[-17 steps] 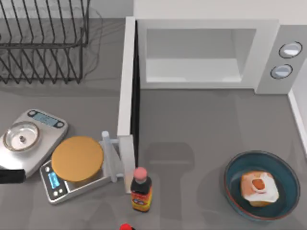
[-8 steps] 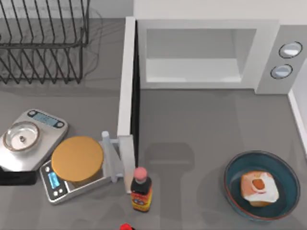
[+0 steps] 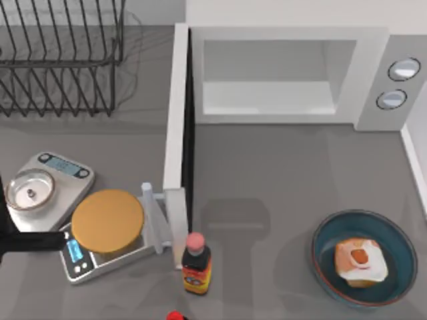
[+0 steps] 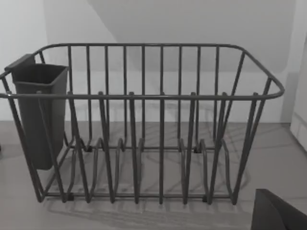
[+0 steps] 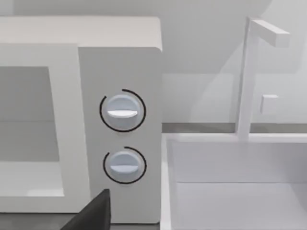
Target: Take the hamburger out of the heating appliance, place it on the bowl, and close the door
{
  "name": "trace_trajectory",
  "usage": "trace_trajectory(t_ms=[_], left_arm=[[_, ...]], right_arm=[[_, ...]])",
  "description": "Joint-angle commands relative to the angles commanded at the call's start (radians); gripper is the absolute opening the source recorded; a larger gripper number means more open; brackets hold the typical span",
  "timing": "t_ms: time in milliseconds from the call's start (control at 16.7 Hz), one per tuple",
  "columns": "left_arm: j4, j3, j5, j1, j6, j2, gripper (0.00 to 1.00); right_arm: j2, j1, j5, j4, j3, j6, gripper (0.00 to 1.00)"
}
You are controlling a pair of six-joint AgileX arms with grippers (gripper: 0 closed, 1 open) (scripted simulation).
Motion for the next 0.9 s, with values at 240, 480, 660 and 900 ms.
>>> trace_trajectory(t_ms=[240, 480, 660, 900], left_arm=[[0.234, -0.026, -0.039, -0.040, 0.003, 0.190, 0.00], [0.312, -0.037, -0.046, -0.047, 0.005, 0.266, 0.00], [0.310, -0.022, -0.045, -0.038, 0.005, 0.277, 0.00], [0.350, 0.010, -0.039, -0.033, 0.006, 0.352, 0.00]], right_arm=[[0.000, 0.000, 0.000, 0.000, 0.000, 0.000, 1.00], [0.000, 0.000, 0.000, 0.000, 0.000, 0.000, 1.00], [0.000, 0.000, 0.000, 0.000, 0.000, 0.000, 1.00], [0.000, 0.000, 0.000, 0.000, 0.000, 0.000, 1.00]])
